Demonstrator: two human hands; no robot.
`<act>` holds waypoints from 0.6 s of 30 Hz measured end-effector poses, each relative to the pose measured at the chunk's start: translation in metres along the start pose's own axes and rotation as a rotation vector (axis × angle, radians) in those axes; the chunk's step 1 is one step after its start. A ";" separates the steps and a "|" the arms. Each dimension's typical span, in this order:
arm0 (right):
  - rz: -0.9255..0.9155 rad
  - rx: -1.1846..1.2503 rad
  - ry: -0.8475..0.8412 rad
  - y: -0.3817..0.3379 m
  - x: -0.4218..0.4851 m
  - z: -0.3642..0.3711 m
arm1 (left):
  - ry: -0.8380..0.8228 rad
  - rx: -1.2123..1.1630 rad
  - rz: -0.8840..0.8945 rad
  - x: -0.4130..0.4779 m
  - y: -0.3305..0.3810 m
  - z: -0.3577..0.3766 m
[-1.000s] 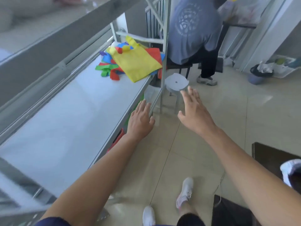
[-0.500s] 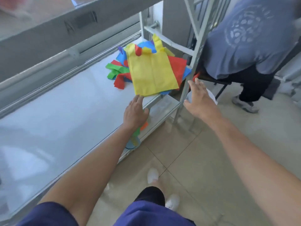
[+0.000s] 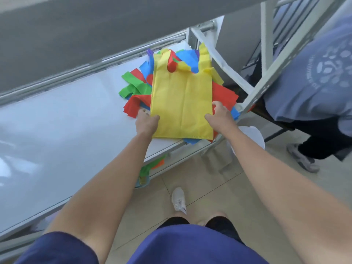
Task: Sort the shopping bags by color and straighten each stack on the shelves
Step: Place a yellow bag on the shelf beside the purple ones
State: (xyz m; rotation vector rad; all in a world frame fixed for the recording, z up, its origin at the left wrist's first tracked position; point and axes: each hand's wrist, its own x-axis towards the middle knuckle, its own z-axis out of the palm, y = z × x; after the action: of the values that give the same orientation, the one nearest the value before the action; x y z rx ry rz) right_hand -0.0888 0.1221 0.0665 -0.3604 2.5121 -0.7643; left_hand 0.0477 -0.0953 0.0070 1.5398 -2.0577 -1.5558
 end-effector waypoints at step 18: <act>0.076 0.389 -0.141 0.011 0.128 -0.011 | -0.420 -0.278 -0.221 -0.032 0.052 0.012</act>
State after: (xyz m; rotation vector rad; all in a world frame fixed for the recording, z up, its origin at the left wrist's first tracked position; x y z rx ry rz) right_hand -0.2043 0.0869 0.0203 -0.1747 2.1699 -1.1273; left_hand 0.0222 -0.0662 0.0553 1.4722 -1.7836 -2.3049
